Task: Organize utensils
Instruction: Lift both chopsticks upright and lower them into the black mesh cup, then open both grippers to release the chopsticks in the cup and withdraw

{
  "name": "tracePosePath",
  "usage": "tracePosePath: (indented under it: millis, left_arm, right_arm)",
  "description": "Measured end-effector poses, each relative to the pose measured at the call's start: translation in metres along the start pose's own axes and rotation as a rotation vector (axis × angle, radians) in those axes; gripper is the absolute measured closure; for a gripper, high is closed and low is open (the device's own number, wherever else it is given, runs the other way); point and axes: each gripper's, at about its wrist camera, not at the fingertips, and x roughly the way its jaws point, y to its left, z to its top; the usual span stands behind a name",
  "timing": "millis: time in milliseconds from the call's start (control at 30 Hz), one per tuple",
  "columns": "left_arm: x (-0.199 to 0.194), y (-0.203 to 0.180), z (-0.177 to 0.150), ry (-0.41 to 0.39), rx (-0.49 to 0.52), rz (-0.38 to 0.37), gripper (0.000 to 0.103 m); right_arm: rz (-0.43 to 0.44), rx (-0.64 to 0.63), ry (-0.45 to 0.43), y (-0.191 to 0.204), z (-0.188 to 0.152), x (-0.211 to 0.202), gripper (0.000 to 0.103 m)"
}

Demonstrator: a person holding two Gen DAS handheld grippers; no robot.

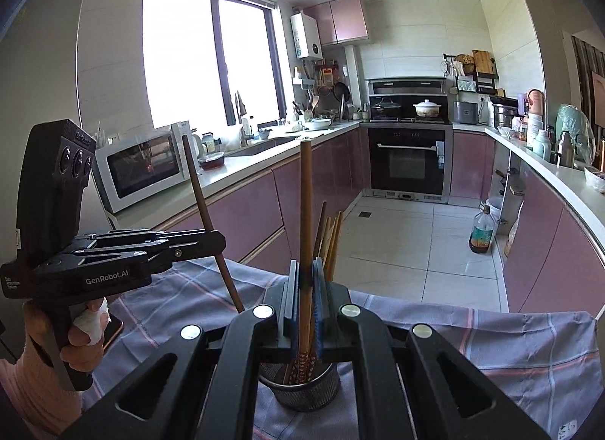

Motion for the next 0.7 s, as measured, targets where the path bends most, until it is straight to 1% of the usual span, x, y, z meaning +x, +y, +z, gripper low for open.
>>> tracePosePath:
  millis: [167,300,500,600,700]
  left_arm:
    - [0.027,-0.005,-0.002,0.068,0.042,0.005,0.095]
    - [0.047,-0.004,-0.003,0.12,0.042,-0.001,0.095]
    - [0.072,0.006,-0.002,0.153,0.014,0.016,0.095]
    - [0.081,0.01,-0.001,0.155,0.001,0.026,0.094]
    - [0.083,0.015,-0.005,0.153,-0.011,0.027,0.093]
  right_arm:
    - [0.005,0.014,0.087,-0.002,-0.008,0.02,0.097]
    - [-0.005,0.035,0.121,-0.007,-0.012,0.033,0.096]
    - [-0.016,0.058,0.129,-0.01,-0.012,0.04,0.095]
    - [-0.008,0.065,0.123,-0.01,-0.014,0.039,0.095]
    - [-0.002,0.068,0.116,-0.01,-0.015,0.036,0.093]
